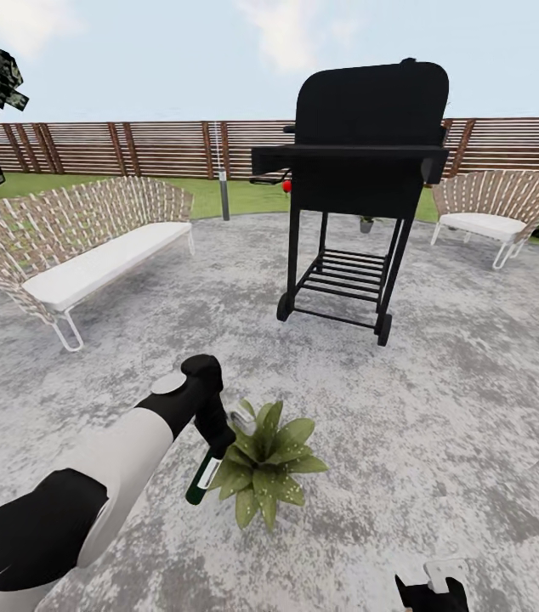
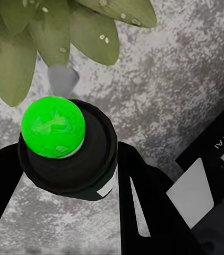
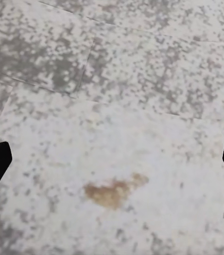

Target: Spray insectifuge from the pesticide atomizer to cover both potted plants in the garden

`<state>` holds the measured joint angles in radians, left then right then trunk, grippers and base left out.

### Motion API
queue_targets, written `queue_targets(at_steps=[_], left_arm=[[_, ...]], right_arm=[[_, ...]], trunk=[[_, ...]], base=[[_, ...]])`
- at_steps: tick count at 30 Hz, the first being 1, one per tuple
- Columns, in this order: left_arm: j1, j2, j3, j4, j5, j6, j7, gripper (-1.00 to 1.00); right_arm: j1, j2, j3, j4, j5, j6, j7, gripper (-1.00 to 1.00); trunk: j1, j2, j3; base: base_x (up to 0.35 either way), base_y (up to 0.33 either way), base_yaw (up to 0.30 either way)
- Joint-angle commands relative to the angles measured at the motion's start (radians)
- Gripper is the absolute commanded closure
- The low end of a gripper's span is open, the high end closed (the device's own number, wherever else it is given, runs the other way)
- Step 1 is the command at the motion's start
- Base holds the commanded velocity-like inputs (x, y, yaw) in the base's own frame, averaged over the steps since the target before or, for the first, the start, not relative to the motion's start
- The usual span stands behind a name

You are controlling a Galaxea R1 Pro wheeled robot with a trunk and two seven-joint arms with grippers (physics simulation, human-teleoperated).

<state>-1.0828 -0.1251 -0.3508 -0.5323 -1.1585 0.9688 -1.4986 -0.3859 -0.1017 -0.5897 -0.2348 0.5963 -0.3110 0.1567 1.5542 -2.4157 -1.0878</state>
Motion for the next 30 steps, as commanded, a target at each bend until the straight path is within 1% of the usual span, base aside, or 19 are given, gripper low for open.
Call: queue_targets(at_steps=[1, 4, 7, 12, 19, 24, 27, 30], left_arm=[[0.002, 0.001, -0.001, 0.000, -0.009, 0.010, -0.009, 1.00], [0.023, 0.003, -0.001, 0.000, -0.011, 0.010, -0.004, 1.00], [0.036, 0.003, -0.002, -0.002, -0.018, 0.010, 0.000, 1.00], [0.039, 0.002, -0.002, -0.006, -0.022, 0.014, 0.001, 1.00], [0.040, 0.001, -0.001, -0.011, -0.022, 0.016, 0.001, 1.00], [0.041, 0.001, 0.000, -0.012, -0.023, 0.015, 0.004, 1.00], [0.041, 0.001, -0.001, -0.012, -0.023, 0.016, 0.004, 1.00], [0.041, 0.002, -0.002, -0.012, -0.023, 0.017, 0.004, 1.00]], right_arm=[[-0.001, 0.000, -0.009, 0.000, 0.004, -0.003, 0.007, -1.00], [-0.001, 0.000, -0.009, 0.000, 0.004, -0.003, 0.007, -1.00], [-0.001, 0.000, -0.009, 0.000, 0.004, -0.003, 0.007, -1.00], [-0.001, 0.000, -0.009, 0.000, 0.004, -0.003, 0.007, -1.00], [-0.001, 0.000, -0.009, 0.000, 0.004, -0.003, 0.007, -1.00], [-0.001, 0.000, -0.009, 0.000, 0.004, -0.003, 0.007, -1.00], [-0.001, 0.000, -0.009, 0.000, 0.004, -0.003, 0.007, -1.00], [-0.001, 0.000, -0.009, 0.000, 0.004, -0.003, 0.007, -1.00]], trunk=[[0.000, 0.000, -0.001], [0.000, 0.000, -0.001], [0.000, 0.000, -0.001], [0.000, 0.000, -0.001], [0.000, 0.000, -0.001], [0.000, 0.000, -0.001], [0.000, 0.000, -0.001], [0.000, 0.000, -0.001]], base=[[-0.003, 0.000, 0.000], [-0.053, 0.026, 0.000], [-0.218, 0.148, 0.000], [-0.108, 0.261, 0.000], [0.129, 0.284, 0.000], [0.048, 0.061, 0.000], [-0.178, 0.058, 0.000], [-0.184, 0.209, 0.000]])
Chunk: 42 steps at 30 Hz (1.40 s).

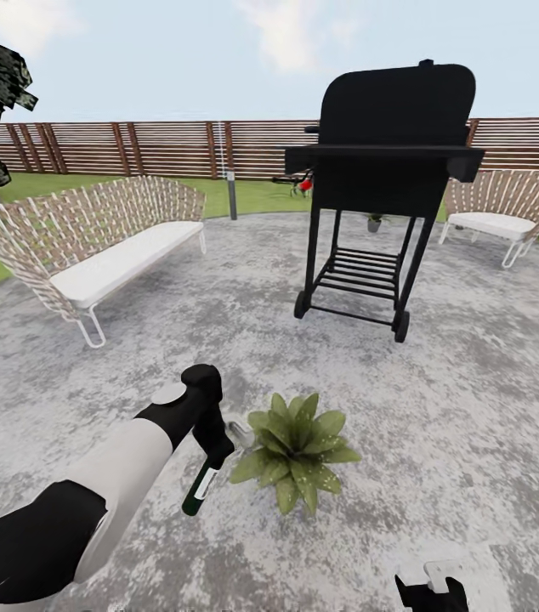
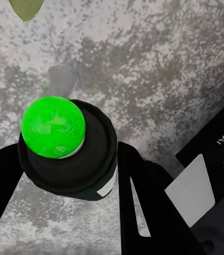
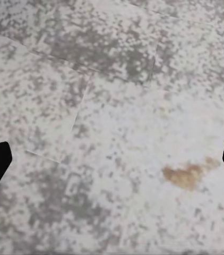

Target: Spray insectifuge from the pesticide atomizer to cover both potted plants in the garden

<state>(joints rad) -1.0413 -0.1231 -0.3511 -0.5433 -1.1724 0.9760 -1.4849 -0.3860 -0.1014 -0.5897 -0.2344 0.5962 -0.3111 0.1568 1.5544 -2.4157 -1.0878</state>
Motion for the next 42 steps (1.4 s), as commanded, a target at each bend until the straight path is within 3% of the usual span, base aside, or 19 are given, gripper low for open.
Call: queue_targets(at_steps=[1, 9, 12, 14, 18, 20, 24, 27, 32, 42], left_arm=[[0.000, 0.000, -0.001, -0.001, -0.009, 0.010, -0.010, 1.00], [0.002, 0.000, 0.000, 0.005, -0.009, 0.012, -0.008, 1.00], [0.044, 0.001, 0.004, 0.009, -0.008, 0.012, 0.044, 1.00], [0.109, 0.002, 0.011, 0.006, -0.003, 0.010, 0.101, 1.00], [0.150, 0.005, 0.021, 0.002, 0.003, 0.010, 0.122, 1.00], [0.154, 0.009, 0.032, 0.001, 0.002, 0.011, 0.131, 1.00], [0.156, 0.042, 0.086, 0.005, 0.002, 0.012, 0.156, 1.00], [0.164, 0.056, 0.101, 0.004, 0.003, 0.012, 0.210, 1.00], [0.182, 0.057, 0.140, 0.002, 0.004, 0.012, 0.229, 1.00], [0.188, 0.048, 0.148, -0.007, 0.007, 0.012, 0.232, 1.00]], right_arm=[[-0.001, 0.000, -0.009, 0.000, 0.004, -0.003, 0.007, -1.00], [-0.001, 0.000, -0.009, 0.000, 0.004, -0.003, 0.007, -1.00], [-0.001, 0.000, -0.009, 0.000, 0.004, -0.003, 0.007, -1.00], [-0.001, 0.000, -0.009, 0.000, 0.004, -0.003, 0.007, -1.00], [-0.001, 0.000, -0.009, 0.000, 0.004, -0.003, 0.007, -1.00], [-0.001, -0.001, -0.009, 0.000, 0.004, -0.003, 0.007, -1.00], [-0.001, -0.001, -0.009, 0.000, 0.003, -0.004, 0.007, -1.00], [-0.001, -0.001, -0.010, -0.002, 0.001, -0.006, 0.006, -1.00], [-0.001, -0.001, -0.010, -0.002, -0.001, -0.006, 0.006, -1.00], [-0.001, -0.003, -0.010, -0.002, 0.000, -0.005, 0.007, -1.00]], trunk=[[0.000, 0.000, -0.001], [0.000, 0.000, -0.001], [0.000, 0.000, -0.001], [0.000, 0.000, -0.001], [0.000, 0.000, -0.001], [0.000, 0.000, -0.001], [0.000, 0.000, -0.001], [0.000, 0.000, -0.001], [0.000, 0.000, -0.001], [0.000, 0.000, -0.001]], base=[[-0.075, 0.263, 0.000], [0.039, 0.129, 0.000], [0.036, 0.059, 0.000], [0.006, 0.009, 0.000], [0.001, 0.002, 0.000], [0.000, 0.000, -0.081], [0.000, 0.000, -0.246], [0.000, 0.005, -0.081], [0.000, 0.141, -0.006], [0.003, 0.295, -0.135]])
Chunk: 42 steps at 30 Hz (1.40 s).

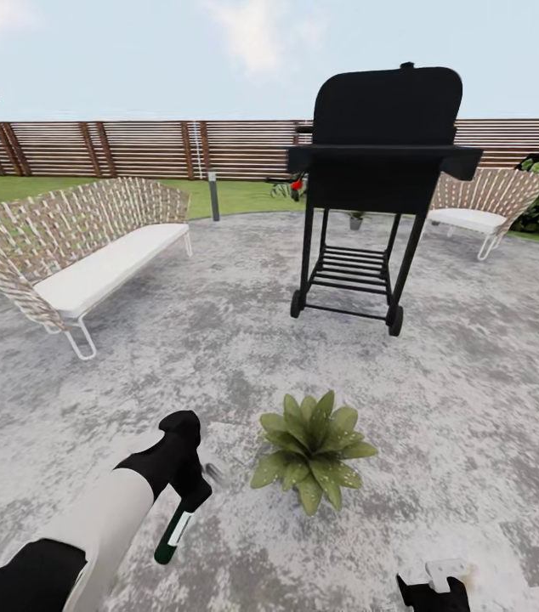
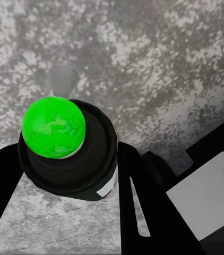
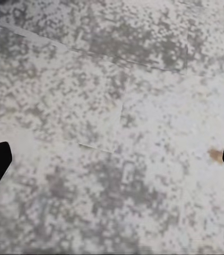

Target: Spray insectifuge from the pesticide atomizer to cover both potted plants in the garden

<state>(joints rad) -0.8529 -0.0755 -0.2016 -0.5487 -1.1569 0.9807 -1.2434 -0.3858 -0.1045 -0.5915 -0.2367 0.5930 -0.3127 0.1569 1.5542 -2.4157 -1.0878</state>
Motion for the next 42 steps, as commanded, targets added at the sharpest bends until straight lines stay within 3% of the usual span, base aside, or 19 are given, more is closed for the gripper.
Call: queue_targets(at_steps=[1, 15, 32, 37, 42], left_arm=[[0.000, 0.000, -0.002, -0.002, -0.009, 0.007, -0.010, 1.00], [0.010, -0.004, -0.005, 0.000, -0.007, 0.006, -0.010, 1.00], [0.010, 0.000, -0.003, -0.001, -0.008, 0.007, -0.010, 1.00], [0.010, -0.001, 0.054, -0.001, -0.008, 0.005, -0.009, 1.00], [0.010, -0.001, 0.064, -0.001, -0.009, 0.001, -0.009, 1.00]], right_arm=[[-0.001, 0.000, -0.008, 0.000, 0.004, -0.003, 0.007, -1.00], [-0.001, 0.002, -0.008, 0.000, 0.004, -0.003, 0.007, -1.00], [-0.001, 0.002, -0.008, 0.001, 0.004, -0.003, 0.007, -1.00], [-0.001, 0.002, -0.008, 0.002, 0.004, -0.003, 0.007, -1.00], [-0.001, 0.003, -0.008, 0.002, 0.004, -0.003, 0.007, -1.00]], trunk=[[0.000, 0.000, -0.001], [0.000, 0.000, -0.001], [0.000, 0.000, -0.001], [0.000, 0.000, -0.001], [0.000, 0.000, -0.001]], base=[[0.077, 0.283, -0.271], [0.012, 0.040, -0.273], [-0.119, 0.280, -0.257], [-0.017, 0.321, -0.274], [0.052, 0.325, -0.275]])
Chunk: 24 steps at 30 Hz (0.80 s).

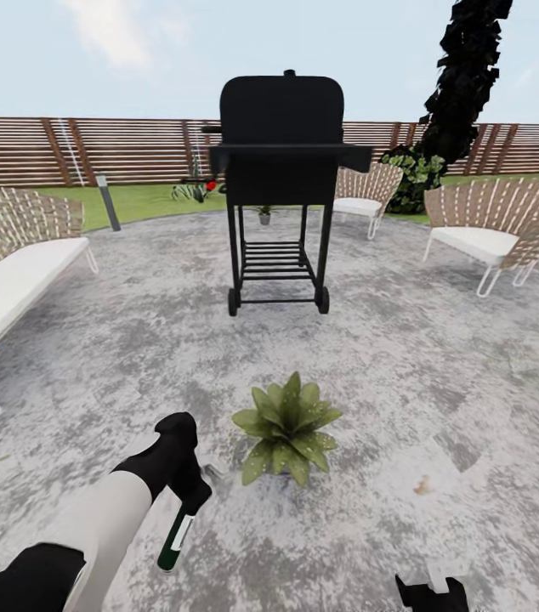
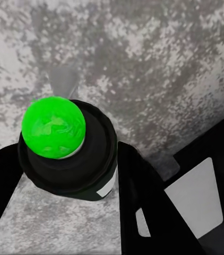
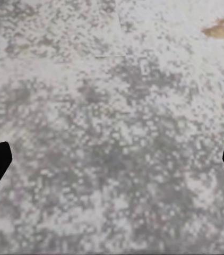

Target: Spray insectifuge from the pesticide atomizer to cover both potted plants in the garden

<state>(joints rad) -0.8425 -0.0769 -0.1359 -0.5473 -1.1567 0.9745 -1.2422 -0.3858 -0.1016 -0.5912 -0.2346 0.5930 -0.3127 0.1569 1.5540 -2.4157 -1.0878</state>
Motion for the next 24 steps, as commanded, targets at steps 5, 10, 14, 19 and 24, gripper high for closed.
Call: queue_targets(at_steps=[5, 10, 14, 19, 24], left_arm=[[0.000, 0.000, -0.001, -0.003, -0.009, 0.005, -0.009, 1.00], [-0.017, -0.004, -0.009, -0.046, -0.014, 0.001, -0.013, 1.00], [-0.022, -0.007, -0.012, -0.080, -0.018, -0.001, -0.020, 1.00], [-0.021, -0.005, -0.015, -0.086, -0.020, -0.002, -0.021, 1.00], [-0.021, 0.001, -0.016, -0.086, -0.020, -0.002, -0.021, 1.00]], right_arm=[[-0.001, 0.000, -0.009, 0.000, 0.004, -0.003, 0.007, -1.00], [-0.001, 0.001, -0.008, 0.000, 0.004, -0.003, 0.007, -1.00], [-0.001, 0.001, -0.009, 0.000, 0.004, -0.003, 0.006, -1.00], [-0.001, -0.001, -0.009, -0.001, 0.005, -0.003, 0.006, -1.00], [-0.001, 0.000, -0.009, -0.001, 0.004, -0.003, 0.006, -1.00]], trunk=[[0.000, 0.000, -0.001], [0.000, 0.000, -0.001], [0.000, 0.000, -0.001], [0.000, 0.000, -0.001], [0.000, 0.000, -0.001]], base=[[0.166, 0.311, -0.275], [0.241, 0.264, -0.268], [0.263, 0.241, -0.082], [0.043, 0.113, -0.005], [0.002, 0.005, -0.026]])
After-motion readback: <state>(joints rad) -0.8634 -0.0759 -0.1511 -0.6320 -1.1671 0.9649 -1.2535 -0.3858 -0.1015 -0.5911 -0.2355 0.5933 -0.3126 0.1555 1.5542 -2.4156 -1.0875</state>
